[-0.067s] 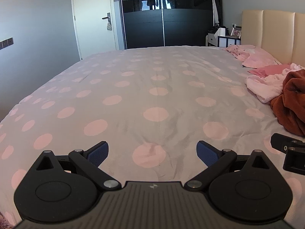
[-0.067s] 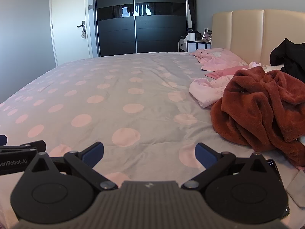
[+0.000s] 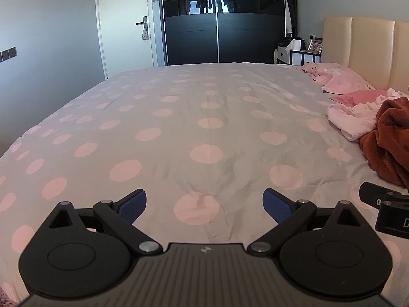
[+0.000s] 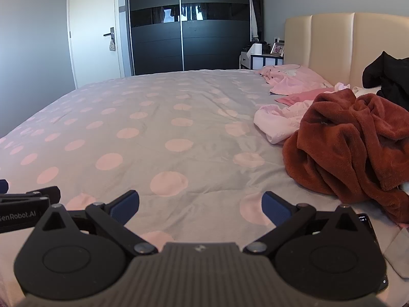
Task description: Fold clothes
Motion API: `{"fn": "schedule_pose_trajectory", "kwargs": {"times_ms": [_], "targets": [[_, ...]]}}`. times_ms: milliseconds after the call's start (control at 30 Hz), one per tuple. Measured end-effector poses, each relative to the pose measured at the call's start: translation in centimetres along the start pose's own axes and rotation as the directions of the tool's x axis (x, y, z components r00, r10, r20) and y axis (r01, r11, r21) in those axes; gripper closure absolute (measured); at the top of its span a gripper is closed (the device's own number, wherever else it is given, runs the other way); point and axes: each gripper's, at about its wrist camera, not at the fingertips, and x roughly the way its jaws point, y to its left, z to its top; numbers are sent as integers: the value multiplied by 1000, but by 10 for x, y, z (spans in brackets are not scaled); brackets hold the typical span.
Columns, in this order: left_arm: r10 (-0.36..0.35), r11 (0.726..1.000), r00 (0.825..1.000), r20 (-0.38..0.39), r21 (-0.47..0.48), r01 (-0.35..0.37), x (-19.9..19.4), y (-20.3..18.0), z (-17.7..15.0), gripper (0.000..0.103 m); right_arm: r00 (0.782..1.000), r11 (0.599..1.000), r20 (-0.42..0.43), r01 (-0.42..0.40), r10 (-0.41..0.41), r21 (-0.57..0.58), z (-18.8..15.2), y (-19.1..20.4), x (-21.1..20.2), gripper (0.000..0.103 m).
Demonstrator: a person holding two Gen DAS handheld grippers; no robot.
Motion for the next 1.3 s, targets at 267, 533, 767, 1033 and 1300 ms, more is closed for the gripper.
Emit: {"fn": "schedule_pose_trajectory", "kwargs": {"times_ms": [267,533,767,1033,1300], "targets": [[-30,999,1000,8,-27,30,0,0,1,3,1000,1000,21,15,-15,10,-7,2,-7,0],[-18,1000,999,41,9,18,-10,-7,-2,4,1000,1000,9,11,-11,-1,-5,4,-2,0],[-47,999,998,35,-16,48,-8,-3,-3,4,1000,1000,9,17,-17,3,-5,6,0,0],[-79,997,996,40,-22,79,-9,-2,-5,4,1000,1000,9,17,-17,-10,-5,8,0,0],[-75,997,997,34,-20,76,-8,-5,-5,4,1000,1000,14,22,-22,-17,-6,9,-1,0]]}}
